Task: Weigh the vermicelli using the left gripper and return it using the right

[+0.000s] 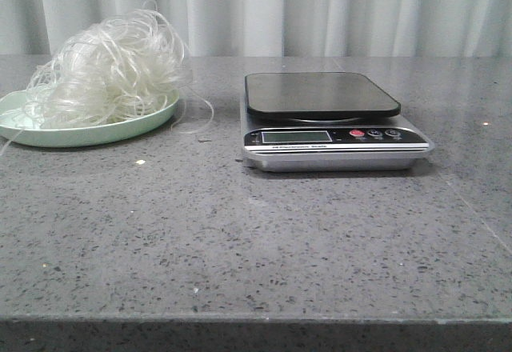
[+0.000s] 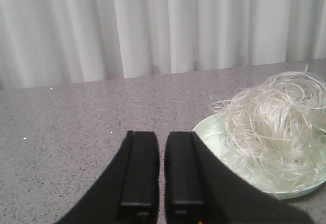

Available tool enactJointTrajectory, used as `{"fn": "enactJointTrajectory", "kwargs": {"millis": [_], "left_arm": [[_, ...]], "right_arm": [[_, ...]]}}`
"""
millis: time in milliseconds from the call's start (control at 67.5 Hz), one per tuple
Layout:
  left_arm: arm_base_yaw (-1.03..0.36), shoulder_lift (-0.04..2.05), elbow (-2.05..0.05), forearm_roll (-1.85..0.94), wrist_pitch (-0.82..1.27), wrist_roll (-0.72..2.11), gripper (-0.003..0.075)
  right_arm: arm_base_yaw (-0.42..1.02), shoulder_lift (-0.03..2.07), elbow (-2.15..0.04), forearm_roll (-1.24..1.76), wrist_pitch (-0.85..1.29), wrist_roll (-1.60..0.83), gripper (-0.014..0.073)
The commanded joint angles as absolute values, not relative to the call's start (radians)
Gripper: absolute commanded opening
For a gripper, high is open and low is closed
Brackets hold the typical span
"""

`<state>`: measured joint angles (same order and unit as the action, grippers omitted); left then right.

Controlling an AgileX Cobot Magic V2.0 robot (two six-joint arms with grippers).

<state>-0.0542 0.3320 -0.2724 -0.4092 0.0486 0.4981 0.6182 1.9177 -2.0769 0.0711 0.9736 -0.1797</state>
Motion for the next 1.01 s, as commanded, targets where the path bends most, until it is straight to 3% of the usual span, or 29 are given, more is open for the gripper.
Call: {"fn": "enactJointTrajectory", "kwargs": {"millis": [0,44,133,459,993], "left_arm": [[-0.05,0.338,-0.299,-0.418,-0.027,0.49,0.0137],[-0.05,0.338,-0.299,-0.418,-0.027,0.49,0.0137],[-0.05,0.338,-0.299,-0.418,-0.027,0.49,0.0137],[-0.05,0.338,-0.299,-0.418,-0.027,0.49,0.0137],[-0.05,0.338,-0.299,-0.464,-0.029,0.49,0.0137]], "right_arm": [[0.582,1.799,-2.115,0.026,0.954,-0.171,0.0387],[0.558,1.773,-2.115,0.026,0.967,-0.171,0.0277],[0.512,1.739,-2.113,0.026,0.99,-0.169,0.0144],[0.316,1.607,-1.968,0.04,0.959,-0.093,0.0152],[0.118,1.11,-1.073,0.098,0.379,-0.093,0.0152]]}}
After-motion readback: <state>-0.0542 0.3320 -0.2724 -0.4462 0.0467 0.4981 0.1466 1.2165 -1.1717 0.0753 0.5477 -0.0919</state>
